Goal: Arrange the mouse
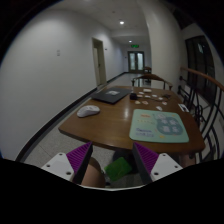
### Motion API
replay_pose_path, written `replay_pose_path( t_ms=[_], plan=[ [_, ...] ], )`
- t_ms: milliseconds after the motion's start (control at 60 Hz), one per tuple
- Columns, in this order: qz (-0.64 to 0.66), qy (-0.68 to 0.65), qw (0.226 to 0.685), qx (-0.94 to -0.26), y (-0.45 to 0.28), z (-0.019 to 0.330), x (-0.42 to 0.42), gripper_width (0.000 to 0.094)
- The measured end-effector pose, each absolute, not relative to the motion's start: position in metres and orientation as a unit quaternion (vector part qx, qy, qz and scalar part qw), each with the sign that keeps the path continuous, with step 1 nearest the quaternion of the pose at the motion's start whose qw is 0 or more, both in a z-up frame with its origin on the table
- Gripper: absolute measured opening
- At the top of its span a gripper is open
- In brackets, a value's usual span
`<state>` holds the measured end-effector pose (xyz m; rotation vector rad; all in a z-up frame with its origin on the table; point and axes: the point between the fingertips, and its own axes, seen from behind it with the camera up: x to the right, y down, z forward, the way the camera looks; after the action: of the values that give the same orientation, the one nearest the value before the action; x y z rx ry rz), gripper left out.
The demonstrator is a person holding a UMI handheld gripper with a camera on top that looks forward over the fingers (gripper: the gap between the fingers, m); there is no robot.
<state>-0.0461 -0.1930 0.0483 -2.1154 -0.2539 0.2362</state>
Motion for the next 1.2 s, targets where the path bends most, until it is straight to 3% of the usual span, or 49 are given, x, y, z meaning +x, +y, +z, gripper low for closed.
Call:
replay_pose_path(
  t_ms=[117, 283, 483, 750, 1083, 1183, 1200],
  plan=[
    [0.116, -0.139, 0.483, -0.857, -0.184, 0.046, -0.077, 0.0814],
    [0.143, -0.201, 0.457, -0.854, -0.152, 0.012, -0.131, 0.0828],
    [0.128, -0.183, 0.413, -0.883, -0.13, -0.033, -0.119, 0.0839],
    [0.093, -0.173, 0.43, -0.881, -0.109, -0.033, -0.065, 0.0837],
    [0.078, -0.14, 0.409, -0.898, -0.093, -0.012, -0.004, 0.083],
    [0.08, -0.152, 0.42, -0.891, -0.096, -0.002, 0.01, 0.0746],
    [0.084, -0.158, 0.421, -0.89, -0.099, 0.0, 0.012, 0.0655]
  ],
)
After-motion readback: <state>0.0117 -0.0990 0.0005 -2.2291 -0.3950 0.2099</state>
